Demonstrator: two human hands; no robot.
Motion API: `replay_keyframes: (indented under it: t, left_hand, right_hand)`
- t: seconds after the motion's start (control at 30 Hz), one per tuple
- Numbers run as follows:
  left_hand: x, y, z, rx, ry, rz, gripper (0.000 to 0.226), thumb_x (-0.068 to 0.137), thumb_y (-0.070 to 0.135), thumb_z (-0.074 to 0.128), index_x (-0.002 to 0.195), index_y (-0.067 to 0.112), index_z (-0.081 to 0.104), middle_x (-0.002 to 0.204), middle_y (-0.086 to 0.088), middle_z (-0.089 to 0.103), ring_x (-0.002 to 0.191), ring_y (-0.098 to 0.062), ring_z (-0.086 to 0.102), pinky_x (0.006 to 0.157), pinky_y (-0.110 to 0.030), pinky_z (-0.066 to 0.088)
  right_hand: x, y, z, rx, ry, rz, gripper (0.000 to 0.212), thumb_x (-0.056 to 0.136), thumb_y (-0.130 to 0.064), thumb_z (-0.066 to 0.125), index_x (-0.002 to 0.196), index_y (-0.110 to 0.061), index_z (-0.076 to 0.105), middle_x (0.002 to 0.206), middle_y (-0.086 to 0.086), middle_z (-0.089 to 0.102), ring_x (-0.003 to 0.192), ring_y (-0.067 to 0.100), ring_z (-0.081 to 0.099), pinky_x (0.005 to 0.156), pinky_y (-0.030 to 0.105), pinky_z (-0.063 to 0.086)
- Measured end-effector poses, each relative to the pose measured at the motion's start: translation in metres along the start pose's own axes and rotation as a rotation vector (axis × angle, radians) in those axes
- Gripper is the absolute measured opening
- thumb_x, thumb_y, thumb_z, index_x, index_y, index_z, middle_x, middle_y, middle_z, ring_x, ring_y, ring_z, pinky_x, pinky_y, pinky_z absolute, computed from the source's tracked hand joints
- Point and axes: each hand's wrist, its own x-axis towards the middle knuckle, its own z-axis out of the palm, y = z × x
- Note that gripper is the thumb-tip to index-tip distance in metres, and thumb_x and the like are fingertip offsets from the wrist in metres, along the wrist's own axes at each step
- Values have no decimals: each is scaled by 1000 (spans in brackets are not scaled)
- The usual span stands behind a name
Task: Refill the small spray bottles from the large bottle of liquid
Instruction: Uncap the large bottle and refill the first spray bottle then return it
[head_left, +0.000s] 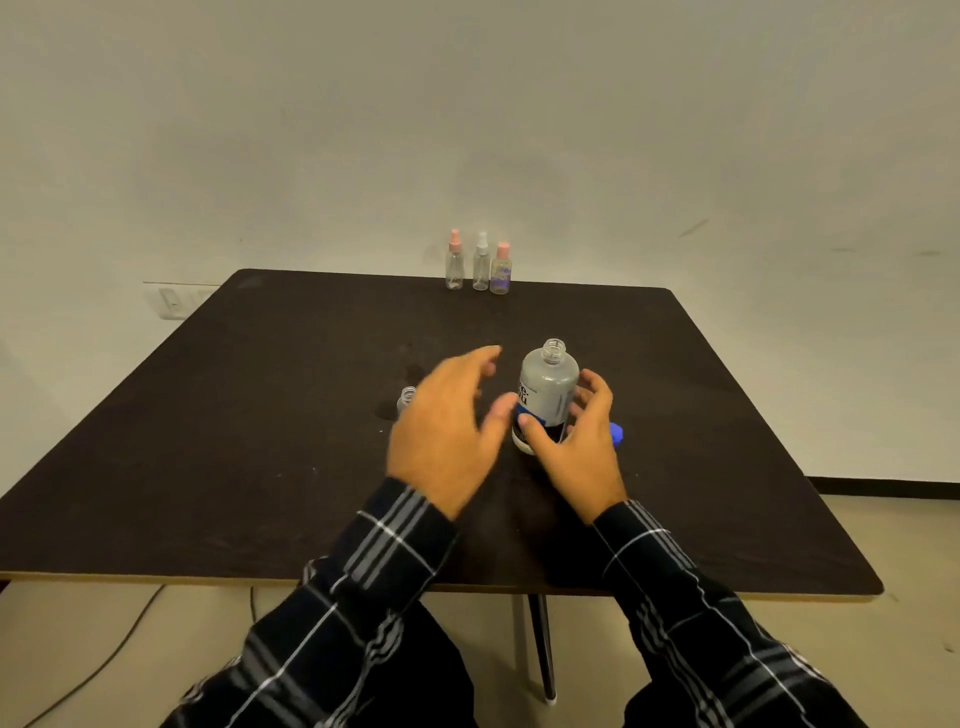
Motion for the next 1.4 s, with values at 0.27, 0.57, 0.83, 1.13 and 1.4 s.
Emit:
replay_keyframes:
  t: [0.27,0.57,0.83,1.13,1.4]
  left_hand:
    - [-26,-94,-17,-111,112,-565,65,85,44,77,141,26,50,135,3,53,112,-19,58,94,-38,53]
    - [-14,-103,7,-227,-73,-529,60,86,29,81,140,24,57,131,7,66,118,-13,62,103,-33,51]
    - [-14,-93,15,-248,-83,-469,36,88,28,79,122,33,67,95,24,65,89,7,63,78,-10,50]
    - [-12,-96,17,-205,-116,-442,42,90,30,77,130,29,65,101,16,66,87,7,61,72,-2,41]
    - [-11,-101,19,-193,-124,-432,42,89,33,76,129,32,65,105,10,70,95,-6,66,91,-30,57]
  right_hand:
    - [15,1,23,-83,103,44,89,77,-28,85,146,-26,28,145,-3,48,134,17,47,110,33,42]
    - [25,-12,25,-171,-19,-68,78,80,-23,82,141,-26,35,140,-5,51,126,11,49,105,29,43]
    - [41,-17,31,-456,-154,-144,81,76,-27,85,141,-30,38,137,-4,52,127,16,50,108,42,46]
    - [43,-24,34,-655,-207,-221,78,77,-28,84,140,-31,38,135,0,54,125,20,52,105,44,48]
    - [44,-26,39,-786,-243,-272,80,78,-30,82,142,-31,35,136,2,52,125,23,51,105,48,47]
